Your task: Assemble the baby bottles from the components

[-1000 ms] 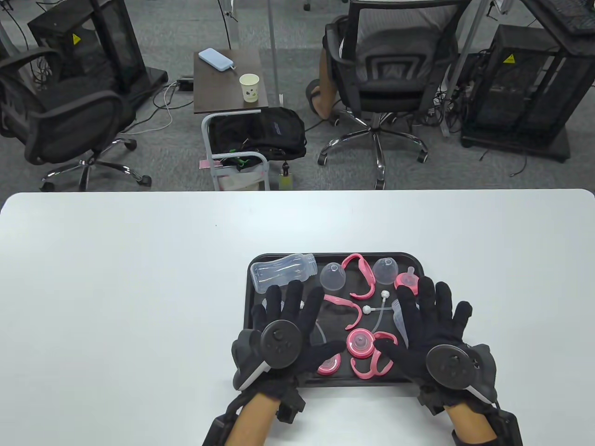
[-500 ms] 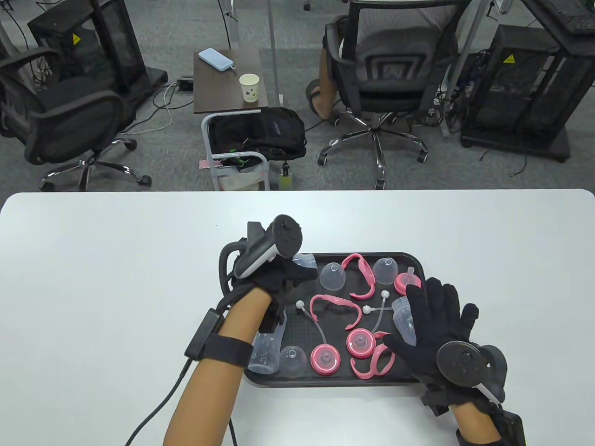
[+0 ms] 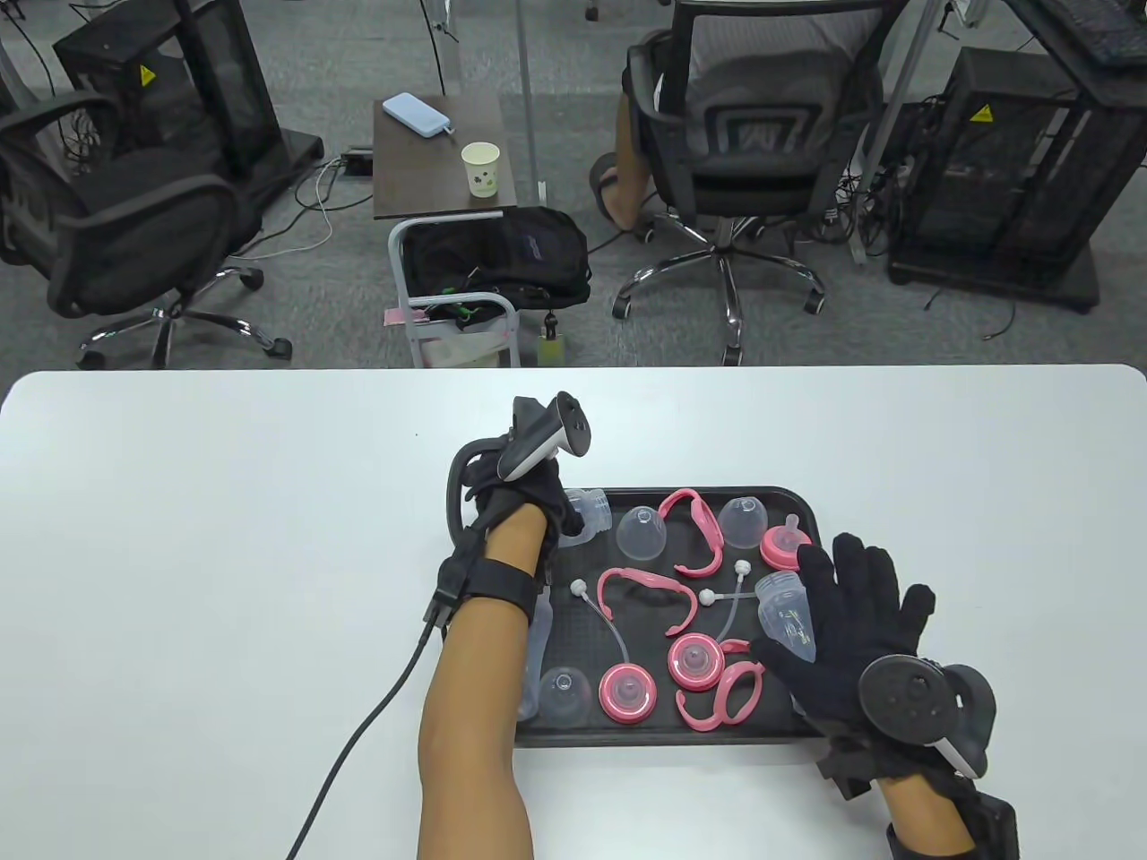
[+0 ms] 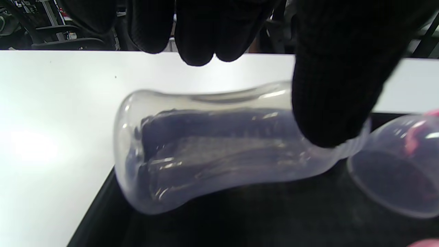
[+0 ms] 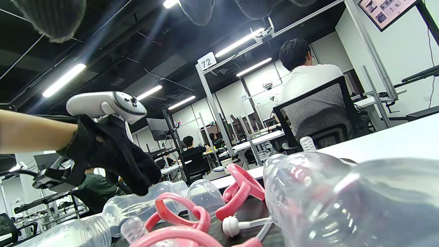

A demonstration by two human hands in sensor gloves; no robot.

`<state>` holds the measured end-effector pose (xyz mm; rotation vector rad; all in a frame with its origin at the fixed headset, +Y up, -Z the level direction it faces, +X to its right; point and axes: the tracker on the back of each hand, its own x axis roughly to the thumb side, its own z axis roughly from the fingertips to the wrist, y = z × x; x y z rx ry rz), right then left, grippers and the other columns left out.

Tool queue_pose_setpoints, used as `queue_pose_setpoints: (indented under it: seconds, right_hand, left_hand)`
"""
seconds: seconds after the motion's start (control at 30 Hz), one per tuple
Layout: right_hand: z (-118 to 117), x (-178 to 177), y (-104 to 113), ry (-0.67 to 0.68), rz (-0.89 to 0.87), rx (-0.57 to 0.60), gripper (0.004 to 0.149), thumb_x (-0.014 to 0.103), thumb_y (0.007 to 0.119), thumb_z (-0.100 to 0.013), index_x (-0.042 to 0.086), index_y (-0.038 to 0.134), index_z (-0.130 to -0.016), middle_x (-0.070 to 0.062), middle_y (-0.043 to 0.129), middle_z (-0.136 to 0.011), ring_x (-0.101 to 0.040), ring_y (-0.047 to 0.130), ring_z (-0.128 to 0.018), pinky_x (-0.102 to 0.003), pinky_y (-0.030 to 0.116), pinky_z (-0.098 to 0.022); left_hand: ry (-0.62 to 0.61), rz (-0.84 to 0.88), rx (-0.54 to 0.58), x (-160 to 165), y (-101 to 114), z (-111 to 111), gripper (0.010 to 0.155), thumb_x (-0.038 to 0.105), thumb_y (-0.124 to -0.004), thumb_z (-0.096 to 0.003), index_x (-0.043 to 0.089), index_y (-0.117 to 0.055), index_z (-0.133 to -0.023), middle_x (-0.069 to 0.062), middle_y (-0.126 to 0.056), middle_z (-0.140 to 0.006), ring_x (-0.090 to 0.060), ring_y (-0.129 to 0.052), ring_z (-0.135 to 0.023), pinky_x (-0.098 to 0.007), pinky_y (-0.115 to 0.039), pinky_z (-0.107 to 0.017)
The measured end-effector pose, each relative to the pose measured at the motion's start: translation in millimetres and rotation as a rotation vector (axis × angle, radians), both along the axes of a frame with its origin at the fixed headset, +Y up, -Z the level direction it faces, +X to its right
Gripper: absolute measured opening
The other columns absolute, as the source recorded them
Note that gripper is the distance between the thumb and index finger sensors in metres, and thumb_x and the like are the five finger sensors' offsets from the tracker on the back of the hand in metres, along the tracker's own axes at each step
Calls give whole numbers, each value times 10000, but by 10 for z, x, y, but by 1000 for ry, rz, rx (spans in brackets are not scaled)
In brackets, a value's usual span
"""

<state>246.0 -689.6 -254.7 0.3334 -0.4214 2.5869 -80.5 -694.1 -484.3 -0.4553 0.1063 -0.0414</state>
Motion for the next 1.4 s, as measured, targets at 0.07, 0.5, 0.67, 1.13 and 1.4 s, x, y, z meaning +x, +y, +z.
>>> queue_pose_setpoints:
  seconds: [0.07, 0.5, 0.67, 1.13, 1.4]
  right_hand:
    - [1, 5, 4, -2, -6, -3, 962, 794, 607, -516, 178, 317, -1196, -307, 259, -1231, -595, 217, -1098, -841, 78, -598]
    - [1, 4, 0, 6, -23, -1, 951, 784, 604, -522, 170, 327, -1193, -311, 274, -1228, -597, 251, -1094, -842, 92, -602]
    - [1, 13, 4, 2, -27, 0, 945, 778, 605, -526, 166, 332, -1193, -313, 280, -1227, -597, 257, -1093, -842, 96, -603]
    - [-2, 93, 6, -15, -57, -15, 938, 773, 605, -528, 158, 353, -1190, -316, 288, -1224, -599, 263, -1091, -842, 100, -605]
    - [-1, 124, 15, -28, -70, -20, 933, 769, 605, -531, 154, 361, -1189, -318, 293, -1222, -601, 268, -1089, -842, 105, -604]
  left_hand:
    - [-17, -36, -22, 1, -89, -4, 1000, 713, -989, -324, 343, -584, -1160, -7, -658, -1191, -383, -658, -1091, -616, -620, -740]
    - [-15, -85, -89, -32, -332, -42, 933, 674, -1001, -338, 356, -621, -1129, 13, -726, -1141, -358, -775, -1022, -580, -711, -683]
    - [-24, -53, -74, -57, -329, -47, 923, 664, -1013, -334, 353, -644, -1120, 10, -753, -1120, -369, -803, -1001, -549, -760, -659]
    - [-105, 161, 168, -162, 397, 406, 935, 685, -972, -353, 285, -625, -1123, -36, -755, -1095, -384, -854, -948, -467, -879, -567]
    - [-157, 433, 246, -268, 685, 985, 941, 691, -965, -360, 253, -629, -1123, -65, -764, -1083, -395, -875, -924, -456, -895, -546]
